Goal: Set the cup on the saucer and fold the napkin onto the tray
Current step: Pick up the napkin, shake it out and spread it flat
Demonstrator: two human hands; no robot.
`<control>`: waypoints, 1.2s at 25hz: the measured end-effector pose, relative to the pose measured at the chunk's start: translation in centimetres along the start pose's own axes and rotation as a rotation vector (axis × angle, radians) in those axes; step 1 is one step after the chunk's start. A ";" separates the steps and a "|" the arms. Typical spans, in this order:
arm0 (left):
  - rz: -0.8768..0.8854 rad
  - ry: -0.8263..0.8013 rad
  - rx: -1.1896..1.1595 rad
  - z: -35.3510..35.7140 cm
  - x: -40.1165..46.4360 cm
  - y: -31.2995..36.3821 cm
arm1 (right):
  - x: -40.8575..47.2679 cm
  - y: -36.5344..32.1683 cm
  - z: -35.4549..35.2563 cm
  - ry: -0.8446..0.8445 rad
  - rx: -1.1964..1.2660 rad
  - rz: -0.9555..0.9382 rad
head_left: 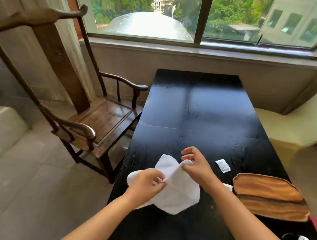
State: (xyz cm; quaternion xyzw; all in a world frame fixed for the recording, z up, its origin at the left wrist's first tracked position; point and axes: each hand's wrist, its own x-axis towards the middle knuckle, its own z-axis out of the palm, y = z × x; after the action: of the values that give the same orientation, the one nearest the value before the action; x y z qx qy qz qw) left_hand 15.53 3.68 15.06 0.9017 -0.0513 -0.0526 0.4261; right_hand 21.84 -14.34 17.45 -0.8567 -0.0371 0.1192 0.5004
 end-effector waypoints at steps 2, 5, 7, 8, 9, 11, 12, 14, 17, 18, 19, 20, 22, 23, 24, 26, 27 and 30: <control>0.014 -0.140 -0.107 -2.3 -0.5 2.1 | -2.3 -2.9 -2.2 -0.096 -0.153 -0.147; 0.095 -0.113 -0.188 -5.8 0.1 6.1 | -5.4 -7.5 -4.2 -0.214 -0.389 -0.384; 0.177 -0.254 -0.152 -7.1 0.1 9.9 | -7.6 -10.3 -5.3 -0.214 -0.522 -0.530; 0.203 -0.314 -0.137 -7.4 -0.1 11.6 | -8.6 -11.5 -5.7 -0.196 -0.602 -0.603; 0.223 -0.345 -0.135 -7.8 -0.4 13.1 | -9.6 -12.5 -6.2 -0.176 -0.671 -0.661; 0.270 -0.349 -0.156 -8.6 -1.0 15.3 | -11.4 -13.9 -7.1 -0.141 -0.725 -0.729; 0.296 -0.340 -0.175 -9.1 -1.2 16.1 | -12.1 -14.4 -7.6 -0.133 -0.721 -0.753; 0.365 -0.325 -0.167 -10.0 -1.6 17.4 | -13.3 -15.3 -8.3 -0.097 -0.720 -0.784; 0.478 -0.296 -0.033 -10.9 -2.0 18.2 | -14.2 -15.9 -9.3 0.003 -0.690 -0.736; 0.490 -0.277 0.006 -11.2 -2.0 18.1 | -14.4 -15.8 -9.6 0.033 -0.687 -0.689; 0.490 -0.259 0.047 -11.6 -2.0 17.9 | -14.4 -15.8 -9.9 0.063 -0.689 -0.635; 0.492 -0.249 0.088 -12.1 -2.1 17.7 | -14.5 -15.8 -10.2 0.089 -0.697 -0.583; 0.516 -0.264 0.199 -13.2 -2.5 17.1 | -14.8 -16.0 -10.6 0.121 -0.761 -0.514; 0.523 -0.286 0.259 -13.7 -2.8 16.8 | -15.0 -16.1 -10.8 0.112 -0.804 -0.504; 0.523 -0.307 0.318 -14.1 -3.2 16.5 | -15.1 -16.2 -11.0 0.084 -0.831 -0.498; 0.509 -0.323 0.416 -14.9 -3.6 15.4 | -15.1 -16.2 -11.5 0.008 -0.819 -0.468; 0.499 -0.325 0.458 -15.2 -3.7 14.8 | -15.1 -16.1 -11.7 -0.032 -0.792 -0.444; 0.442 -0.298 0.552 -16.3 -3.6 13.0 | -14.7 -15.5 -12.8 -0.141 -0.658 -0.400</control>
State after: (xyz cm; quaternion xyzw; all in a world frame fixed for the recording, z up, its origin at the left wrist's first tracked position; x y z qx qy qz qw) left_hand 13.64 8.42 35.57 0.9321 -0.3182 -0.0741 0.1564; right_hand 11.59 -20.14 39.36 -0.9370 -0.2739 0.0598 0.2084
